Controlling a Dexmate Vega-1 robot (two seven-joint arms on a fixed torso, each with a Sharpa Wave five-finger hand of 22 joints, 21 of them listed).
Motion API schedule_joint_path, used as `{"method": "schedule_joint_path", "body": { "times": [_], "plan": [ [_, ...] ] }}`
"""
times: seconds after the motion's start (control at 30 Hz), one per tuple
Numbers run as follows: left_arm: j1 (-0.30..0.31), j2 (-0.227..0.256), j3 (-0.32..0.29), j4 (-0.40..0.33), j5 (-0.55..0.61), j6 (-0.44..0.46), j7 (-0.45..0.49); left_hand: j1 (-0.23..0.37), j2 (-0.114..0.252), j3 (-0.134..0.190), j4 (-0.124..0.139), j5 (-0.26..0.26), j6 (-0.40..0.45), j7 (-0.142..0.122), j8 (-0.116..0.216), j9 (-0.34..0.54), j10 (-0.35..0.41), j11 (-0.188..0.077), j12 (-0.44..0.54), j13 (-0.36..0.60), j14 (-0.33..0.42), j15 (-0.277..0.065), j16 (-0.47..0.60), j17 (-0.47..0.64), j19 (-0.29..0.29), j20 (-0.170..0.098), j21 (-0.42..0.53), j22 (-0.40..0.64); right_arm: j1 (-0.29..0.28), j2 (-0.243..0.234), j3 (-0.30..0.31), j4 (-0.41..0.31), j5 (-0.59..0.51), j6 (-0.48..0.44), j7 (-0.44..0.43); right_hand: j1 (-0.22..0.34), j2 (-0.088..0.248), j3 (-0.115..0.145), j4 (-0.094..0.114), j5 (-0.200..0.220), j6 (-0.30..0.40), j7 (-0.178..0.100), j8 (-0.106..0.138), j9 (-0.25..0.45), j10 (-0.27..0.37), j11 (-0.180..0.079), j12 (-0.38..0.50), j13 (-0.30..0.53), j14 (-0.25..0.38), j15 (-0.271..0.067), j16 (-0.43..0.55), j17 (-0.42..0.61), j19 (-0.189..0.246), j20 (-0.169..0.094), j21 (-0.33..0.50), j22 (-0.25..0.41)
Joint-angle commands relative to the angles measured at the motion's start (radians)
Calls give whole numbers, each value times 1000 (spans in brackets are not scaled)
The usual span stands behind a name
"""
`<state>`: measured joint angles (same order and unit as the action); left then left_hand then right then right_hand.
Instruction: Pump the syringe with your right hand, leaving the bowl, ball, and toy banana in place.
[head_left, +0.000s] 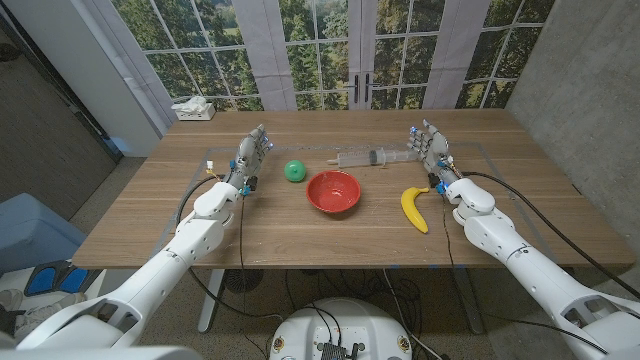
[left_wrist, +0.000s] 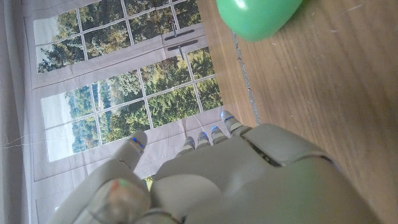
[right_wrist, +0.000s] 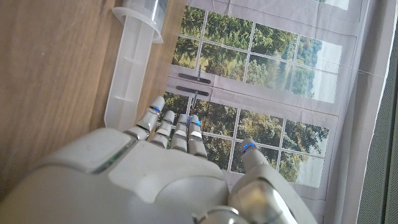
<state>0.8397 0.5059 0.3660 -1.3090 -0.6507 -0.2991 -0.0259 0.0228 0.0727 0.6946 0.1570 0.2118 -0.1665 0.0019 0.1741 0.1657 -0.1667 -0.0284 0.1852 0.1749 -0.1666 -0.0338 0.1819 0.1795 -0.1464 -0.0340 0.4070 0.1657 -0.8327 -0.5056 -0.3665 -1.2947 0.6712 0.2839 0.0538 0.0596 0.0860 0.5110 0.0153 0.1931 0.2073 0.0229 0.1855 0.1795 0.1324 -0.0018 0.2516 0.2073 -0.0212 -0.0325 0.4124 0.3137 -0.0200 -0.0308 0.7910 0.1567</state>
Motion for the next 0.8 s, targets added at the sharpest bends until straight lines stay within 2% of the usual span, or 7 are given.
{"method": "schedule_joint_path", "body": {
  "times": [0.03, 0.3, 0.6, 0.8],
  "plan": [
    [12, -5, -9, -27, 3, -24, 17, 2, 88, 8, 2, 8, -16, 0, 6, 5, -97, 0, 5, 2, -69, -24, 6, 2, -7, -74, 4, 4, -19, 9, 13, -7, 25, 13, 4, -2, 45, 5, 1, 5, 7, 2, 7, 5, 7, 2, 5, 1, -4, -44, 2, 0, 2, -71, 5, 2],
    [-6, -1, 2, -11, 37, -38, 18, 4, 84, 7, -4, 8, -15, -3, 6, 5, -93, -1, 7, 2, -64, -24, 6, -1, -6, -74, 0, 4, -30, 7, 11, -28, 16, 7, -19, -3, 38, 4, 0, 4, 8, 6, 7, 4, 10, 8, 3, -1, -2, -37, -4, -6, 5, -68, -3, 2],
    [-60, 11, 27, 34, 90, -30, 10, 12, 73, 5, -22, 8, -9, -5, 7, 5, -75, -13, 13, 1, -41, -18, 9, -6, -1, -63, -9, 3, -44, 4, 0, -64, -12, -7, -65, -3, 33, 2, -2, 3, 8, 7, 8, 4, 13, 10, 1, -2, 1, -31, -7, -11, 8, -62, -12, 2],
    [-100, 20, 52, 63, 151, -30, 17, 22, 50, -4, -48, 5, -6, -12, 8, 5, -62, -23, 14, 1, -23, -20, 8, -11, 3, -55, -19, 3, -59, 3, -2, -90, -32, 6, -90, 1, 33, 1, -6, 2, 8, 12, 8, 4, 15, 11, -1, -3, 3, -27, -8, -13, 9, -57, -19, 2]
  ]
}}
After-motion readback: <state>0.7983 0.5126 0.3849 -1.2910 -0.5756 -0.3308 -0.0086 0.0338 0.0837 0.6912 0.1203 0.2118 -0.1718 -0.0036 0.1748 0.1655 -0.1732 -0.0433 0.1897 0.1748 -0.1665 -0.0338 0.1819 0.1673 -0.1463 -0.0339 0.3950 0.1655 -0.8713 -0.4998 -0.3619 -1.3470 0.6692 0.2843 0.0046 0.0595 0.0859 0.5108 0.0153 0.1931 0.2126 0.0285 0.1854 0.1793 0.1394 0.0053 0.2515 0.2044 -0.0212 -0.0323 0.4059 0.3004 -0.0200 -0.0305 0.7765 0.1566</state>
